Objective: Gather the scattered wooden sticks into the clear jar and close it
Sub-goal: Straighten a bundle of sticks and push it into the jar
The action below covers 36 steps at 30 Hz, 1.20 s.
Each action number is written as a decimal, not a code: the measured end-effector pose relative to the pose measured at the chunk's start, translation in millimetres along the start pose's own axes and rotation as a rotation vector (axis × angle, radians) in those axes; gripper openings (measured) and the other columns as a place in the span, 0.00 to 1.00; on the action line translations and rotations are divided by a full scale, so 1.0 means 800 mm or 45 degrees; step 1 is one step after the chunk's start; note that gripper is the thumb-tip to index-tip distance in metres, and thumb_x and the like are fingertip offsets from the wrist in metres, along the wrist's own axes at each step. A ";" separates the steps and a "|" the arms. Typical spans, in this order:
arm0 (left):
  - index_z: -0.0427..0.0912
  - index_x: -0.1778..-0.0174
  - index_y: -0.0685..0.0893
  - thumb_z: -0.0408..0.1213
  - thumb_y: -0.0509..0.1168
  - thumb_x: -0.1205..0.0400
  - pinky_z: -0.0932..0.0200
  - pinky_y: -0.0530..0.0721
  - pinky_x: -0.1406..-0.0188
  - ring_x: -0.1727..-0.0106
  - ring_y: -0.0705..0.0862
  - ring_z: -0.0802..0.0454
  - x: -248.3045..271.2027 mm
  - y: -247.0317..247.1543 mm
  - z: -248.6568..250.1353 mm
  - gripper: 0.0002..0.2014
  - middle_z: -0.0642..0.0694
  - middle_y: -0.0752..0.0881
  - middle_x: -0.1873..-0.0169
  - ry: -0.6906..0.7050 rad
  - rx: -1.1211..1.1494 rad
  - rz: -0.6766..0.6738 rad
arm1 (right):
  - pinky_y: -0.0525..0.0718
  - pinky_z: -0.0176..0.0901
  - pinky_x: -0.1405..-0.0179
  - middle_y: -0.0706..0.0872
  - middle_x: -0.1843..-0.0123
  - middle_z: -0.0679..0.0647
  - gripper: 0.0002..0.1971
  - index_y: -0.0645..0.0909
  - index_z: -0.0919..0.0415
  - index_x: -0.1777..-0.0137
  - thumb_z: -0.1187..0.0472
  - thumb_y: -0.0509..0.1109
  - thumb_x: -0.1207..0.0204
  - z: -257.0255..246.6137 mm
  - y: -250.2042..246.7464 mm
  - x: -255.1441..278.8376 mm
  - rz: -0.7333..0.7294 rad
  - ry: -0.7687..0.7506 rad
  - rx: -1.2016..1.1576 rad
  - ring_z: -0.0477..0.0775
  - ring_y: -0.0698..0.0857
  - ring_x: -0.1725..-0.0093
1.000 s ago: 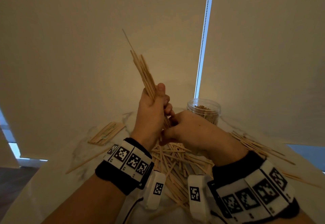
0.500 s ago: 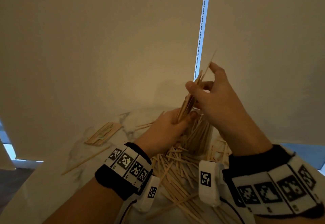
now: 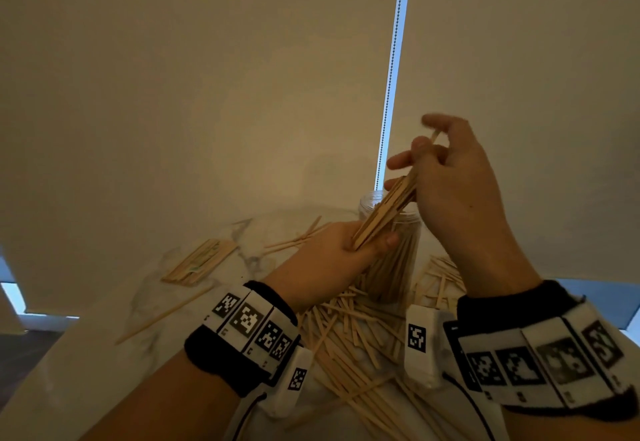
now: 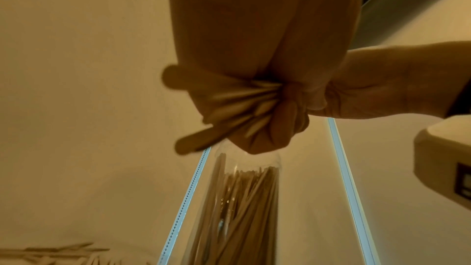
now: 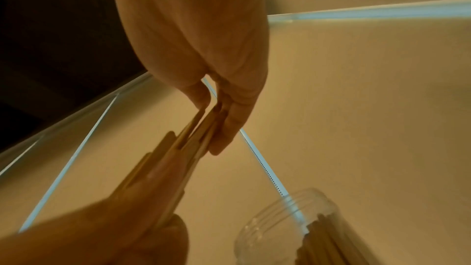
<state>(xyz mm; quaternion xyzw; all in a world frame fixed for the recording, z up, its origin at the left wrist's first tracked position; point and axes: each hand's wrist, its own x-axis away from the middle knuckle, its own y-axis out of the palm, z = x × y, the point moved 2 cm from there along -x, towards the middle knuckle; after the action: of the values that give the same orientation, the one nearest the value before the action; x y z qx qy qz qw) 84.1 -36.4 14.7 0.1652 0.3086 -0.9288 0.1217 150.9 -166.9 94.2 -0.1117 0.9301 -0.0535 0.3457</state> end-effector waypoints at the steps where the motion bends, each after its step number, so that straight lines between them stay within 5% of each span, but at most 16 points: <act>1: 0.35 0.60 0.78 0.59 0.63 0.15 0.55 0.73 0.73 0.79 0.71 0.58 -0.001 0.000 0.001 0.26 0.52 0.75 0.76 0.000 -0.016 0.019 | 0.91 0.52 0.58 0.91 0.59 0.47 0.10 0.80 0.49 0.39 0.53 0.58 0.12 0.000 0.003 0.001 -0.005 -0.011 0.092 0.47 0.91 0.65; 4: 0.46 0.68 0.75 0.56 0.64 0.14 0.57 0.71 0.72 0.79 0.69 0.57 -0.002 -0.005 -0.001 0.21 0.54 0.73 0.79 -0.033 -0.051 0.078 | 0.81 0.37 0.65 0.90 0.62 0.47 0.21 0.85 0.53 0.55 0.45 0.55 0.12 0.005 0.016 0.004 -0.136 0.000 0.368 0.43 0.88 0.63; 8: 0.47 0.70 0.70 0.55 0.64 0.15 0.54 0.70 0.70 0.76 0.68 0.53 -0.003 -0.013 -0.007 0.22 0.51 0.70 0.77 -0.043 -0.196 0.105 | 0.72 0.29 0.68 0.90 0.60 0.48 0.20 0.88 0.56 0.54 0.48 0.57 0.12 0.006 0.015 0.003 -0.158 -0.021 0.478 0.45 0.87 0.61; 10: 0.42 0.67 0.75 0.57 0.63 0.15 0.49 0.77 0.71 0.76 0.70 0.52 -0.004 -0.015 -0.008 0.23 0.50 0.72 0.77 -0.064 -0.270 0.088 | 0.70 0.26 0.69 0.90 0.58 0.51 0.18 0.89 0.58 0.51 0.52 0.59 0.12 0.006 0.016 0.005 -0.223 -0.040 0.600 0.46 0.85 0.61; 12: 0.37 0.59 0.80 0.57 0.61 0.14 0.44 0.84 0.68 0.75 0.74 0.49 -0.004 -0.016 -0.008 0.24 0.47 0.76 0.74 -0.095 -0.314 0.040 | 0.68 0.29 0.72 0.89 0.60 0.53 0.17 0.89 0.59 0.54 0.54 0.60 0.13 0.005 0.021 0.009 -0.331 -0.025 0.695 0.45 0.83 0.65; 15: 0.42 0.57 0.81 0.57 0.61 0.14 0.51 0.76 0.69 0.74 0.74 0.52 -0.004 -0.019 -0.010 0.21 0.48 0.79 0.72 -0.105 -0.412 -0.008 | 0.66 0.33 0.74 0.86 0.64 0.53 0.19 0.88 0.59 0.57 0.53 0.60 0.13 0.005 0.026 0.014 -0.486 0.040 0.780 0.44 0.78 0.69; 20: 0.48 0.51 0.86 0.59 0.65 0.17 0.55 0.79 0.66 0.68 0.81 0.56 -0.002 -0.023 -0.017 0.17 0.50 0.86 0.66 -0.085 -0.664 -0.047 | 0.77 0.44 0.59 0.81 0.65 0.54 0.20 0.80 0.63 0.59 0.51 0.55 0.12 0.005 0.026 0.024 -0.746 0.050 0.914 0.57 0.80 0.61; 24: 0.49 0.39 0.83 0.54 0.69 0.18 0.54 0.83 0.59 0.62 0.84 0.56 -0.002 -0.020 -0.012 0.16 0.53 0.88 0.58 -0.007 -0.786 -0.083 | 0.69 0.41 0.56 0.78 0.66 0.50 0.19 0.80 0.57 0.60 0.51 0.55 0.13 0.005 0.030 0.026 -0.685 0.032 1.031 0.54 0.78 0.57; 26: 0.50 0.32 0.78 0.50 0.72 0.20 0.61 0.82 0.57 0.55 0.85 0.55 0.000 -0.021 -0.005 0.22 0.56 0.88 0.52 0.037 -0.714 -0.036 | 0.75 0.44 0.57 0.81 0.62 0.53 0.18 0.80 0.59 0.56 0.53 0.54 0.13 0.007 0.038 0.032 -0.715 -0.071 1.083 0.56 0.80 0.58; 30: 0.50 0.28 0.70 0.42 0.77 0.24 0.73 0.76 0.70 0.66 0.83 0.67 0.002 -0.030 0.008 0.31 0.59 0.84 0.67 0.062 -0.489 0.064 | 0.87 0.51 0.54 0.86 0.51 0.59 0.15 0.81 0.62 0.48 0.57 0.54 0.13 0.001 0.050 0.041 -0.582 -0.211 1.113 0.58 0.86 0.54; 33: 0.53 0.27 0.71 0.44 0.79 0.26 0.73 0.77 0.68 0.67 0.83 0.69 0.004 -0.036 0.015 0.34 0.59 0.85 0.68 0.090 -0.396 0.038 | 0.76 0.46 0.63 0.79 0.67 0.53 0.19 0.73 0.57 0.66 0.52 0.56 0.14 0.007 0.046 0.037 -0.544 -0.184 1.099 0.57 0.81 0.62; 36: 0.60 0.24 0.69 0.53 0.79 0.28 0.62 0.86 0.62 0.67 0.87 0.61 0.008 -0.047 0.022 0.38 0.53 0.90 0.62 0.047 -0.343 -0.034 | 0.72 0.43 0.67 0.73 0.73 0.49 0.22 0.69 0.54 0.72 0.49 0.56 0.15 0.017 0.044 0.030 -0.533 -0.166 1.085 0.55 0.76 0.67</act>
<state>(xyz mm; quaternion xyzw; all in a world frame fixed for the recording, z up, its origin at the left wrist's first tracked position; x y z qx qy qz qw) 62.0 -18.7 45.3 0.1603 0.4347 -0.8774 0.1247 136.0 -139.3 62.5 -0.1480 0.7592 -0.4914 0.4002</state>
